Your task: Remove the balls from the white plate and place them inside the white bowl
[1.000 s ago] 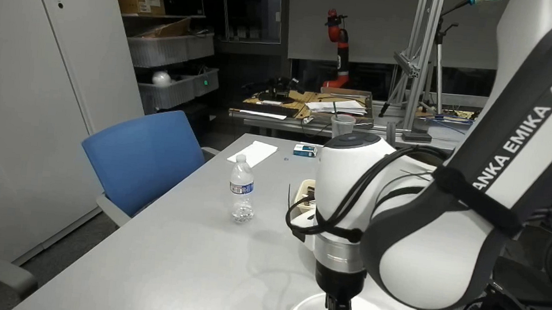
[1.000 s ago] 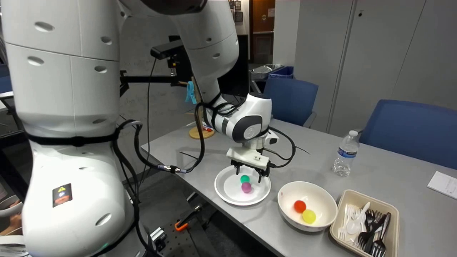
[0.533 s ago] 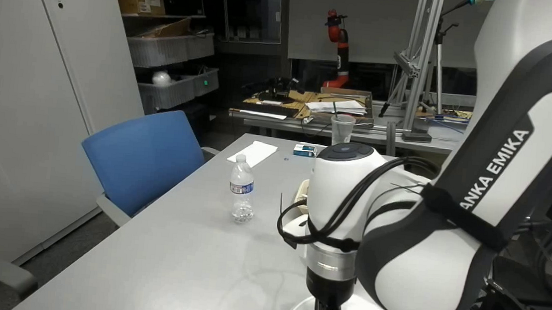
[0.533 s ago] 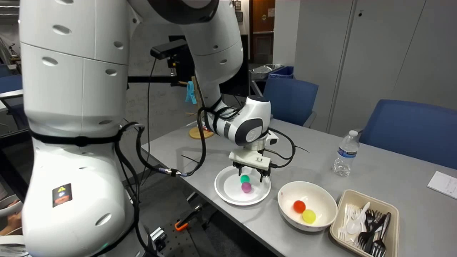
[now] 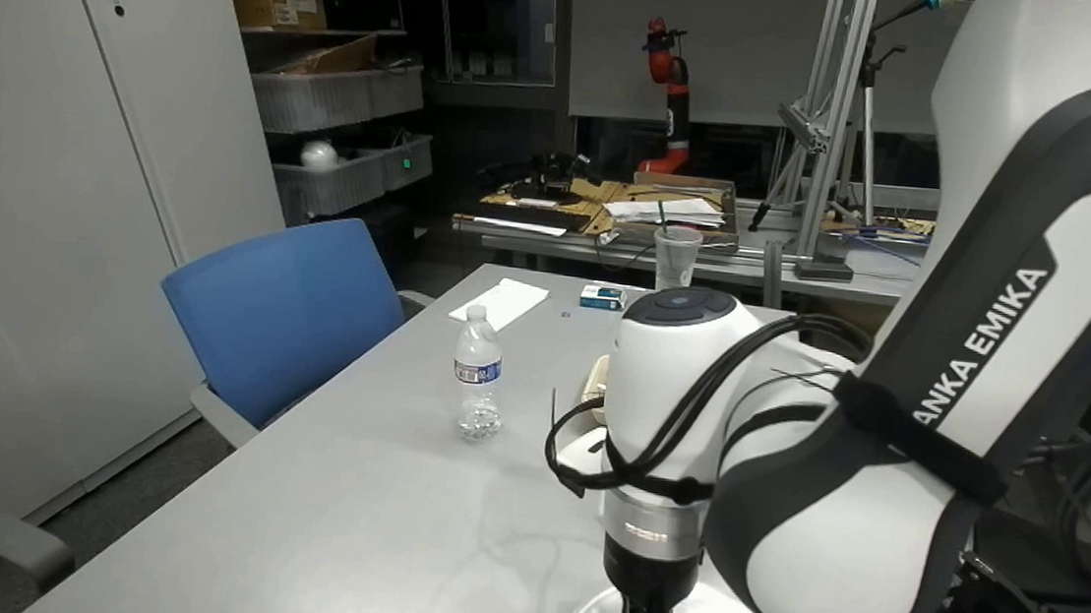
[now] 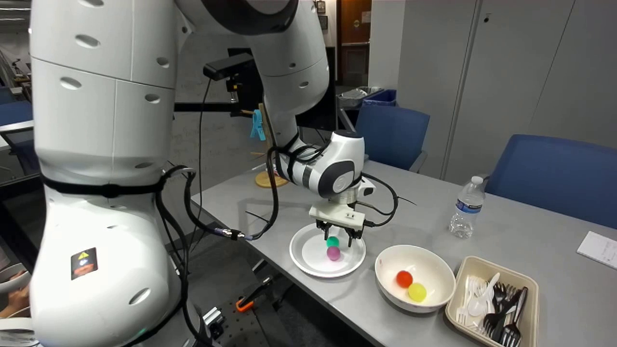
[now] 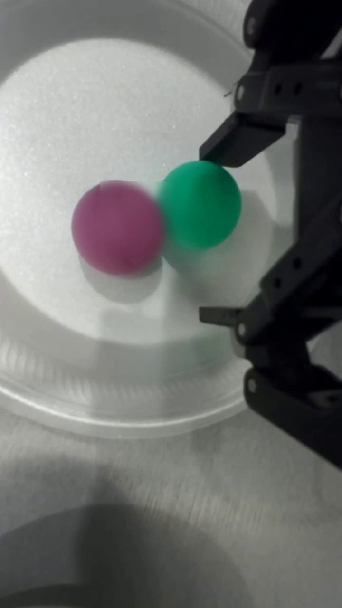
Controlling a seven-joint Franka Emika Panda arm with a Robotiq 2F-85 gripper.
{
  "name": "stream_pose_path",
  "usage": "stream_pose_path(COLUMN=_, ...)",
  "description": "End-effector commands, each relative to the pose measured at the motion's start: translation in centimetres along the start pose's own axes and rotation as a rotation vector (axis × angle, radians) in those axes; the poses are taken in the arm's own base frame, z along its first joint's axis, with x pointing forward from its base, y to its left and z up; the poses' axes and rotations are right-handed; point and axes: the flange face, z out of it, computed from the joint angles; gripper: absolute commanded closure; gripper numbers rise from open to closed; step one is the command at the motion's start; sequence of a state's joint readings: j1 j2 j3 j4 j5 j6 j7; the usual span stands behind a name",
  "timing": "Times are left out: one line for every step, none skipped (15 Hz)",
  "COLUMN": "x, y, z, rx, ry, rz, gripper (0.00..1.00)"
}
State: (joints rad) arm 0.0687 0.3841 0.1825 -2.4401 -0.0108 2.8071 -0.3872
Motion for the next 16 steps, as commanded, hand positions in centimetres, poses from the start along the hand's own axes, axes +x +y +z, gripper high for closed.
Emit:
stream_pose_path(x=0.5, y=-0.4, z=0.2, rx=-0.014, ry=0.013, rz=0.003, gripper=0.54)
stream_pose_path(x=0.5, y=-0.3, z=0.2, rx=-0.014, ry=0.013, rz=0.004, gripper=0.63)
stream_pose_path(x=0.4, y=-0.3, z=0.2, rx=-0.011, ry=0.014, rz=0.008, gripper=0.7)
stream_pose_path(x=0.4, y=-0.3, z=0.2, rx=-0.012, ry=0.014, rz=0.009, gripper=0.79)
stream_pose_path(x=0.4, y=-0.3, z=0.2, rx=-0.014, ry=0.015, rz=0.01, gripper=0.83)
stream_pose_path(x=0.4, y=-0.3, z=0.0, rx=-0.017, ry=0.015, rz=0.016, gripper=0.84)
stream_pose_path(x=0.4, y=-0.3, z=-0.5, rx=-0.013, ry=0.014, rz=0.026, gripper=0.84)
stream_pose_path(x=0.4, y=-0.3, z=-1.0, rx=-0.006, ry=0.01, rz=0.037, gripper=0.84)
stream_pose_path(x=0.4, y=-0.4, z=-1.9, rx=0.003, ry=0.004, rz=0.05, gripper=0.84)
stream_pose_path(x=0.5, y=-0.5, z=-2.5, rx=0.012, ry=0.002, rz=0.058, gripper=0.84)
stream_pose_path(x=0.4, y=-0.5, z=-3.4, rx=0.02, ry=-0.003, rz=0.065, gripper=0.84)
stream_pose_path(x=0.4, y=-0.5, z=-4.2, rx=0.023, ry=-0.006, rz=0.072, gripper=0.84)
stream_pose_path(x=0.4, y=-0.4, z=-5.2, rx=0.02, ry=-0.009, rz=0.075, gripper=0.84)
stream_pose_path(x=0.3, y=-0.2, z=-6.1, rx=0.015, ry=-0.014, rz=0.08, gripper=0.84)
stream_pose_path(x=0.2, y=0.2, z=-7.1, rx=-0.002, ry=-0.019, rz=0.083, gripper=0.84)
stream_pose_path(x=0.0, y=0.7, z=-8.0, rx=-0.014, ry=-0.023, rz=0.089, gripper=0.84)
